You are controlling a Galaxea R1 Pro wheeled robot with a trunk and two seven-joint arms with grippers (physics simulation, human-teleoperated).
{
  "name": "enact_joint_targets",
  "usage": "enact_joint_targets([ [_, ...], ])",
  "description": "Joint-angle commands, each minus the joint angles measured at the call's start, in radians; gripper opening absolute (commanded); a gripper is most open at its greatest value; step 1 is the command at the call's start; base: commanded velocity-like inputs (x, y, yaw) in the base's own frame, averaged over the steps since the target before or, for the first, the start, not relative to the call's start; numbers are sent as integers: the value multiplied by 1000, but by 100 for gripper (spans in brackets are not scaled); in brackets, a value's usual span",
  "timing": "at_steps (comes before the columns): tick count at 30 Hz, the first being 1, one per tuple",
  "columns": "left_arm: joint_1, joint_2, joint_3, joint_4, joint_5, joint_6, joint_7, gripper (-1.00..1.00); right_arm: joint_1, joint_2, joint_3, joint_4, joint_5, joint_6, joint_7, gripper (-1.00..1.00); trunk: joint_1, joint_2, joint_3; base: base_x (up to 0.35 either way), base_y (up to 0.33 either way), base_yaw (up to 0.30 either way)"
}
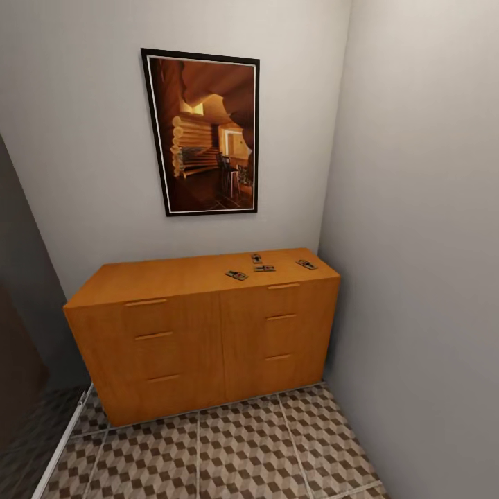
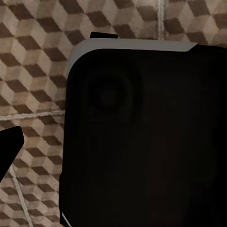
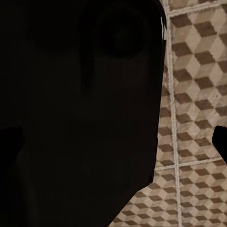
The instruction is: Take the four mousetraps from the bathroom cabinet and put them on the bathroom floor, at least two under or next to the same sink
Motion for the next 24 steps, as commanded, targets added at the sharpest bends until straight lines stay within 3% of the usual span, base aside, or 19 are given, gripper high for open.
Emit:
enact_joint_targets([
  [1,0,-1,-1,0,9,-2,0,100,0,0,0,0,0,0,-1,100,0,0,-1,0,0,0],
  [24,0,-12,-10,-54,6,3,-1,100,0,-9,-10,0,-11,4,6,100,0,0,-1,0,0,0],
])
